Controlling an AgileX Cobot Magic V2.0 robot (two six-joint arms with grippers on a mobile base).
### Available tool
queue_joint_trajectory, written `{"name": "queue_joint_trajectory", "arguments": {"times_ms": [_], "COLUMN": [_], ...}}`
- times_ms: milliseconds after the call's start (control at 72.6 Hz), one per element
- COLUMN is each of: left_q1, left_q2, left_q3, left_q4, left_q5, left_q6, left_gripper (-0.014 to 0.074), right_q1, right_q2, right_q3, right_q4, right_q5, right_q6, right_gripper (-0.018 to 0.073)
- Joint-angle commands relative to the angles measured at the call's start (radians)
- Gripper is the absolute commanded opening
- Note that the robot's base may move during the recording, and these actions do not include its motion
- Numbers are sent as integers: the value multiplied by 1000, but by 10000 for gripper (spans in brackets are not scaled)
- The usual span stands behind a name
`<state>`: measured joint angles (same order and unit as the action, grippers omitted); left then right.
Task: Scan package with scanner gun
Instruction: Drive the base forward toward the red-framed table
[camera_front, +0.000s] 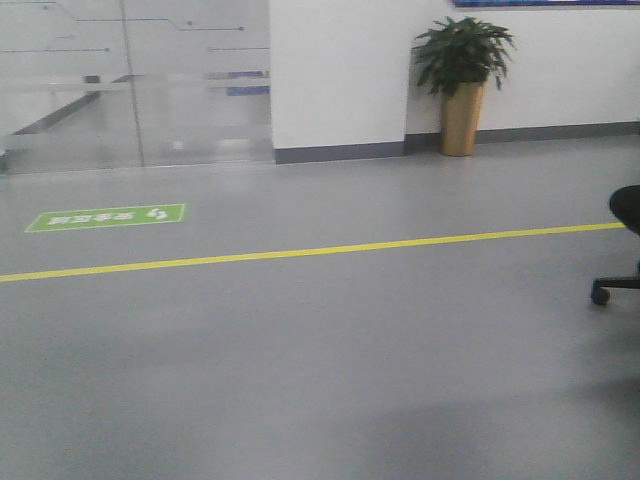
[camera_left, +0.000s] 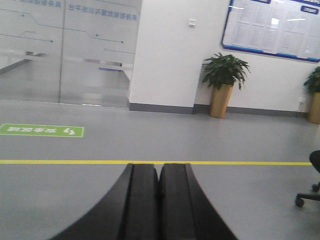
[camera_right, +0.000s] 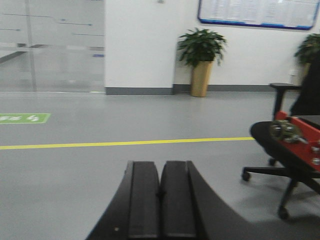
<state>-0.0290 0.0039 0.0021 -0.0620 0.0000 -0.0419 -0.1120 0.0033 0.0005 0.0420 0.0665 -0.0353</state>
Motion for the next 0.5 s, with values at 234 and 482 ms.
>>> {"name": "queue_joint_trajectory", "arguments": {"times_ms": [234,482], "left_q1": [-6,-6], "left_q2": [-4,-4], "left_q3": [-2,-2], "left_q4": [1,1], "left_q5": [-18,-18], "left_q6": [-4,-4], "left_gripper": [-111,-111], "right_q1": [-3,-3], "right_q2": [-3,-3], "right_q3": [0,0], "right_q4": [-6,-6], "right_q5": [-15,-15], "right_q6": [-2,-2], "right_gripper": [-165,-165]}}
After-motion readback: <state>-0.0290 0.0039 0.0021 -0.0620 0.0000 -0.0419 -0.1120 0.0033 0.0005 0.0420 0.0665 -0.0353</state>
